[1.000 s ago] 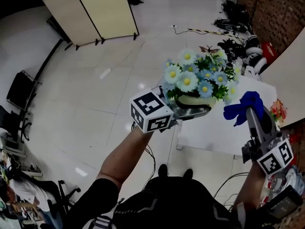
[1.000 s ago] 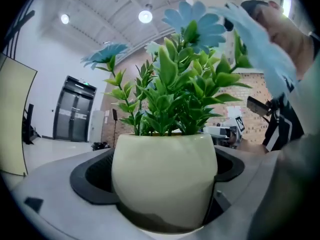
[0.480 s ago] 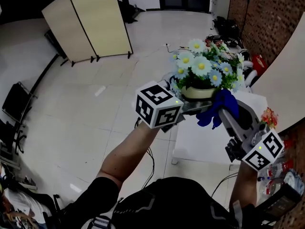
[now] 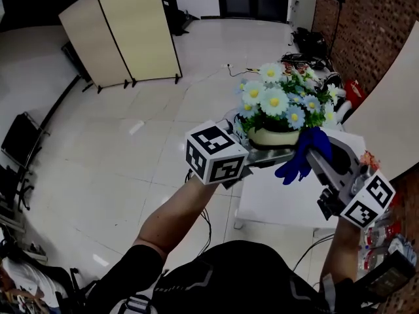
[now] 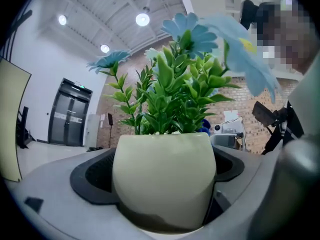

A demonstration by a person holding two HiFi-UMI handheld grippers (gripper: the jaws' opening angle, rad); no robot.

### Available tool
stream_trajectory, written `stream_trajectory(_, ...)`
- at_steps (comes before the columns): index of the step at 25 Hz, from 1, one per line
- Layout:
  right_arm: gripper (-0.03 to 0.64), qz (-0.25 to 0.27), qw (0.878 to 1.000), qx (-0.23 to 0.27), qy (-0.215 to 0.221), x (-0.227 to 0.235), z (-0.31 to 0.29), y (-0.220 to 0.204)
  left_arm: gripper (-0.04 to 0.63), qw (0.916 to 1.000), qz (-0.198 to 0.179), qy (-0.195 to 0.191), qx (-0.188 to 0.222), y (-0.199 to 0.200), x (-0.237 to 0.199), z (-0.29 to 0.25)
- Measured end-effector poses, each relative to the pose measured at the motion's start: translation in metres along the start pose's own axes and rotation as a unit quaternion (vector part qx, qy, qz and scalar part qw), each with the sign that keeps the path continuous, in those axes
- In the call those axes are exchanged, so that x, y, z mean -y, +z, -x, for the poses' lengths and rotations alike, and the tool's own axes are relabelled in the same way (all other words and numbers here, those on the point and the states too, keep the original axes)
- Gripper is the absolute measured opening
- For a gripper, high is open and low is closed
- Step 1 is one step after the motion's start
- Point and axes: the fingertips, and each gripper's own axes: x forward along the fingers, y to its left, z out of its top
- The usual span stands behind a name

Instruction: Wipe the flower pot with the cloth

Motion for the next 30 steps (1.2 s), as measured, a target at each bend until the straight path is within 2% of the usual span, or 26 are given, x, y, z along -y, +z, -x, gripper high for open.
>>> stream_trajectory(5,0.103,-0.001,1.0,-0.002,-0.009,0.001,0.006,0.009,0.569,0.9997,0.009,-0.016,0.016,0.008,0.014,0.01)
stream_trajectory(12,0.103,-0.014,0.999,-0.016,-0.044,0.044,-0.002,0.006,0.569,0.9986,0.025,-0.037,0.029,0.025,0.022,0.011)
stream_trajectory(16,0.103,-0.012,1.0,0.012,-0.025,0.015,0.016,0.021,0.569,0.9993,0.023,-0.017,0.024,0.022,0.019,0.017)
stream_trajectory(20,0.103,0.001,1.0,0.017,0.006,-0.029,0.023,0.029,0.569,0.9997,0.018,0.002,0.017,0.018,0.013,0.02)
stream_trajectory(26,0.103,0.014,1.0,-0.006,0.017,-0.034,0.013,0.024,0.569,0.9995,0.012,-0.012,0.028,0.027,0.023,0.011)
stream_trajectory(30,0.103,0.023,1.0,-0.012,0.012,-0.03,0.017,0.029,0.569,0.9986,0.024,-0.028,0.037,0.03,0.034,0.018)
